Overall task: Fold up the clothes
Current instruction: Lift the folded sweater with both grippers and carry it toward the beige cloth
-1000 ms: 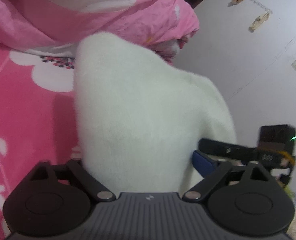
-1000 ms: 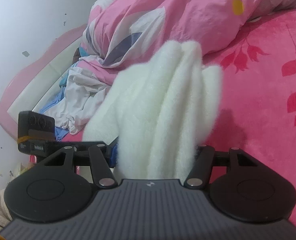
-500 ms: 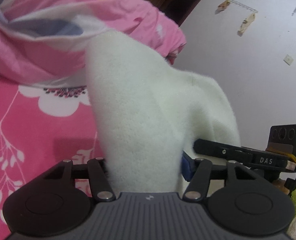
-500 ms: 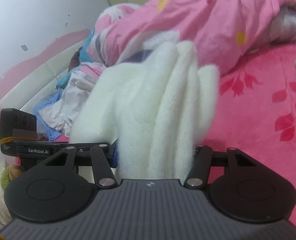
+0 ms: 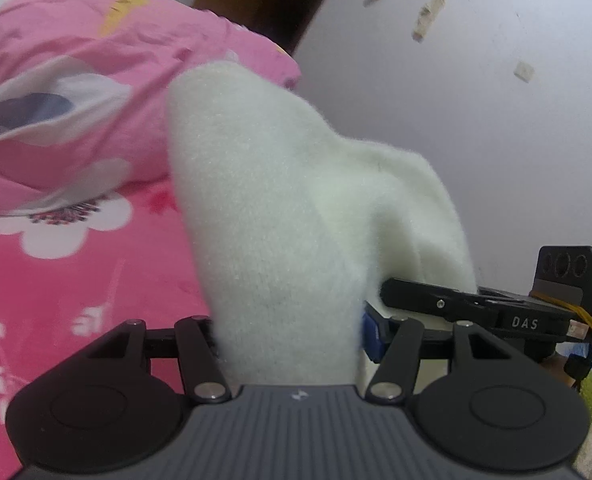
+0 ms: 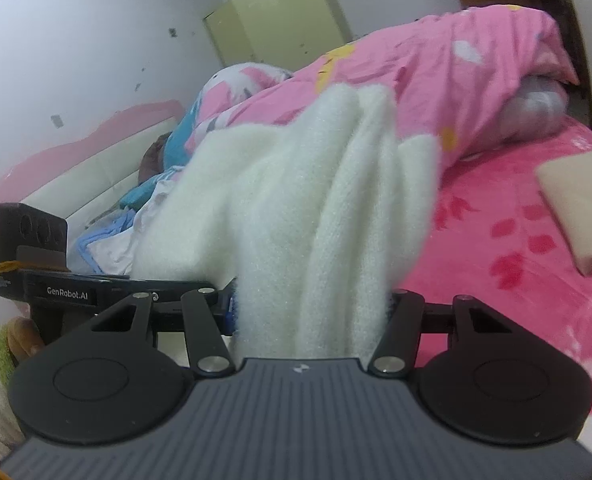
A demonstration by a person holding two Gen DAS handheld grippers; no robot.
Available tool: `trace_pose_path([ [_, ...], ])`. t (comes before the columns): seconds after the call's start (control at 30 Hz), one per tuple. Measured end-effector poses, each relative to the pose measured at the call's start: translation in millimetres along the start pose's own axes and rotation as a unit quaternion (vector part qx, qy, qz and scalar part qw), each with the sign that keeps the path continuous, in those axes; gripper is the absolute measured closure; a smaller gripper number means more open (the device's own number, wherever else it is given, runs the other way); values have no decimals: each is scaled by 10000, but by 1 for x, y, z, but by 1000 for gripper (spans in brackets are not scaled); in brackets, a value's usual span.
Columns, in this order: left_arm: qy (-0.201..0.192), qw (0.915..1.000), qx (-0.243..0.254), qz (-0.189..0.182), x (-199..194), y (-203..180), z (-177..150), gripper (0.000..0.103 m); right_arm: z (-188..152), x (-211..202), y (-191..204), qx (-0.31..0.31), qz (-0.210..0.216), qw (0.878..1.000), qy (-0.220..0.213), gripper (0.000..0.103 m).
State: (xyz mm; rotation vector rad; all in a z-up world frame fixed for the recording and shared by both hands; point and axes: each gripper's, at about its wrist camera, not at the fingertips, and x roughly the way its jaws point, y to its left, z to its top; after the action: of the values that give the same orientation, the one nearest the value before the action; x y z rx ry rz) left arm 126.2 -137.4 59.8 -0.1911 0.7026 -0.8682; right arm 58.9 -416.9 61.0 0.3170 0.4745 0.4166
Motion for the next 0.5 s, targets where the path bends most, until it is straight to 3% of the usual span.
trace_pose_path([
  [0.2,349,9984,210,-393,58,-44,29,44,18,-41,-42,-62,-379,9992,-57,49],
  [0.5,333,9940,476,-922,165,-101,124,44,112,-75,-135,-485,-868,9946,-304,49],
])
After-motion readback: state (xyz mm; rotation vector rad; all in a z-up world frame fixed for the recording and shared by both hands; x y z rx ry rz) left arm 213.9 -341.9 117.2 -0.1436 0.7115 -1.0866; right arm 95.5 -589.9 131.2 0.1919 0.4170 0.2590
